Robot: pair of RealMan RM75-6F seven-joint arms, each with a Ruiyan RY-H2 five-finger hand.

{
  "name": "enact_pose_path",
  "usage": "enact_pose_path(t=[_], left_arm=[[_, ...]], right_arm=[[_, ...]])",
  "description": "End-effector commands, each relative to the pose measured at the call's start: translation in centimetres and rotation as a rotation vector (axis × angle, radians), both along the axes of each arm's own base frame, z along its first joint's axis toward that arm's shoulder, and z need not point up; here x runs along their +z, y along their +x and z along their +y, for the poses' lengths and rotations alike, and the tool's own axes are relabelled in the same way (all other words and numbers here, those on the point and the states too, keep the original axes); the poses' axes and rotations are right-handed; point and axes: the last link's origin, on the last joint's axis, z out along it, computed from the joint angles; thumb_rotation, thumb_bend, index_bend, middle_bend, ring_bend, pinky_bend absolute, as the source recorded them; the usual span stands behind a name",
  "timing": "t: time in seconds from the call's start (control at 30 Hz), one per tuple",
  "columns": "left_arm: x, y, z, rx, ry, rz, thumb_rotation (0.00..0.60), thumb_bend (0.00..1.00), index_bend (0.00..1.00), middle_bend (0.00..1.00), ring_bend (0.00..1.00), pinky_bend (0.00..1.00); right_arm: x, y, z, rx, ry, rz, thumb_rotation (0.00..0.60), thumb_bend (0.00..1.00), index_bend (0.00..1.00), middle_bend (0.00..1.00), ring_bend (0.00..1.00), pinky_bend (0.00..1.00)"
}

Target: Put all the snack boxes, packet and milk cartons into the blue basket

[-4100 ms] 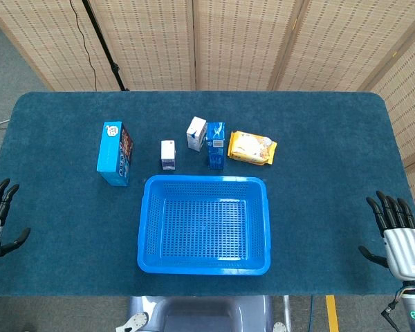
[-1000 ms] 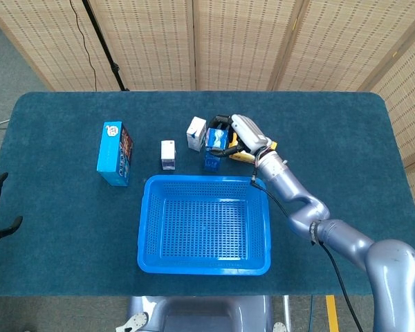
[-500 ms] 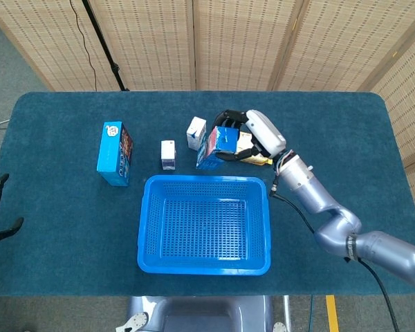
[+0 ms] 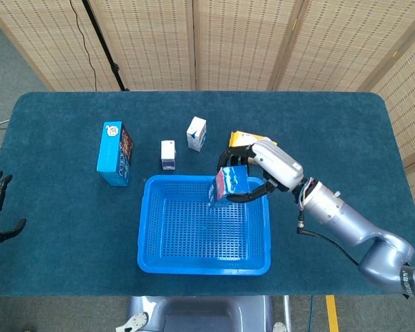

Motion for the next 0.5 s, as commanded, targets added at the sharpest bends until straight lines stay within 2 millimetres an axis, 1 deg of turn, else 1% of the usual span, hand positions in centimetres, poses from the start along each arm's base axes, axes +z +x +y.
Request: enact_pose_path(t=[0.03, 0.13, 0.27, 0.37, 0.5], left_arm=[[0.0, -0.1, 0.0, 0.002, -0.001, 0.0, 0.6, 0.24, 0.0, 0.0, 0.0, 0.0], [0.0, -0.2, 0.0, 0.006, -0.003, -0.001, 0.6, 0.24, 0.0, 0.0, 0.0, 0.0], [0.0, -0.1, 0.1, 0.005, -0.005, -0.001, 0.6, 0.24, 0.0, 0.0, 0.0, 0.0], [-0.1, -0.1, 0.1, 0.004, -0.008, 0.002, 0.6, 0.24, 0.0, 0.0, 0.0, 0.0], [0.1, -0.2, 0.1, 0.007, -0.004, 0.0, 0.6, 0.24, 0.0, 0.0, 0.0, 0.0]], right_arm=[[-1.2, -1.3, 1.1, 0.053, 0.038, 0.2, 0.6, 0.46, 0.56, 0.62, 0.65, 0.62], [-1.6, -1.3, 2.0, 0.091, 0.048, 0.272, 0.6, 0.48, 0.56, 0.63, 0.66, 0.62], [-2.6, -0.7, 3.2, 0.154, 0.054, 0.358, 0.6, 0.49, 0.56, 0.64, 0.67, 0.62], [-4.0, 0.1, 4.0, 0.22, 0.04, 0.455, 0.6, 0.49, 0.57, 0.65, 0.68, 0.63], [-5.3, 0.7, 4.5, 0.279, -0.017, 0.551, 0.6, 0.49, 0.57, 0.66, 0.69, 0.64]])
